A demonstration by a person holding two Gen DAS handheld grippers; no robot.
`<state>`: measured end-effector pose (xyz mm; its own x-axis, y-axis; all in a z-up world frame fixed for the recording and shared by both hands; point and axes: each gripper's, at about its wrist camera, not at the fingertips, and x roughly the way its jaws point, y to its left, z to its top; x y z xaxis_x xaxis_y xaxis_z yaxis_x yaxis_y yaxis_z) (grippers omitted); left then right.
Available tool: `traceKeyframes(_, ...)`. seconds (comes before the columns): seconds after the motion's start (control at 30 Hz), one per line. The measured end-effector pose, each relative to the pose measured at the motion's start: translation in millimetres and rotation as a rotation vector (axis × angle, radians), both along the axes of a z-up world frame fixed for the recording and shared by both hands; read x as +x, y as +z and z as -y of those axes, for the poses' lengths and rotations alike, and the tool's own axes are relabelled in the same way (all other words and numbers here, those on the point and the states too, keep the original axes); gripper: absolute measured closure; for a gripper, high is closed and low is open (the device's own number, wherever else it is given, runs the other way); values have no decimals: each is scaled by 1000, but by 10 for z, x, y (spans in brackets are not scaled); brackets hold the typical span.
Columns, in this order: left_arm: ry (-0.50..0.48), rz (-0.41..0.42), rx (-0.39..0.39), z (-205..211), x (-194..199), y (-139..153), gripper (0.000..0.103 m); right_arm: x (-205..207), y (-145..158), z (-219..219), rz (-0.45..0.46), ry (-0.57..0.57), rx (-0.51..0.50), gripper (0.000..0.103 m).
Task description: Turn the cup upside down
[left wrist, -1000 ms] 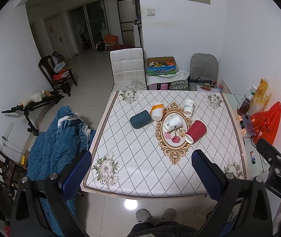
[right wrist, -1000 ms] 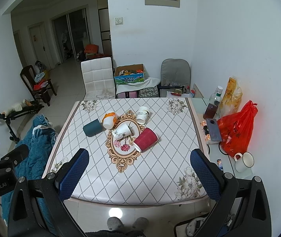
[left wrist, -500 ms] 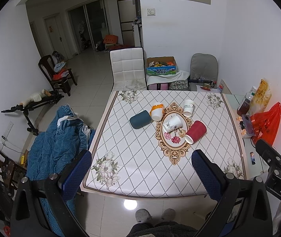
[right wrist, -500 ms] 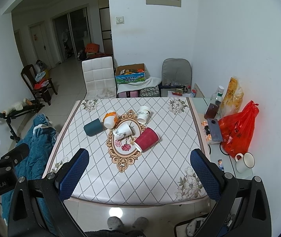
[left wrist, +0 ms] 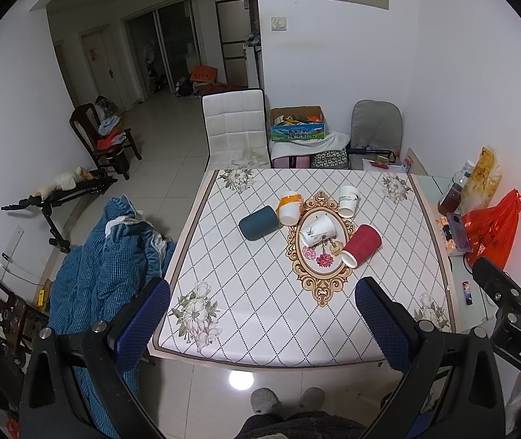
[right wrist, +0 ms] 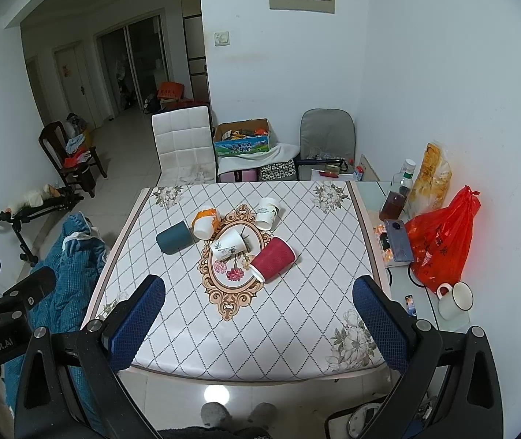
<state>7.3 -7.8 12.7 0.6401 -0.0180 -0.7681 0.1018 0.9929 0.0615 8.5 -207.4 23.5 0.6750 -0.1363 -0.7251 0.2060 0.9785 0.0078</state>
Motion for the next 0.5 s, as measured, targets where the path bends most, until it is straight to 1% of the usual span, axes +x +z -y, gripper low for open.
traceKeyframes(0.37,0,1,-3,4,9,11,0,2,34,-30,1,1,4,0)
traceKeyframes(0.5,-1,2,-2,8,9,16,0,69,84,-42,4,4,15,0)
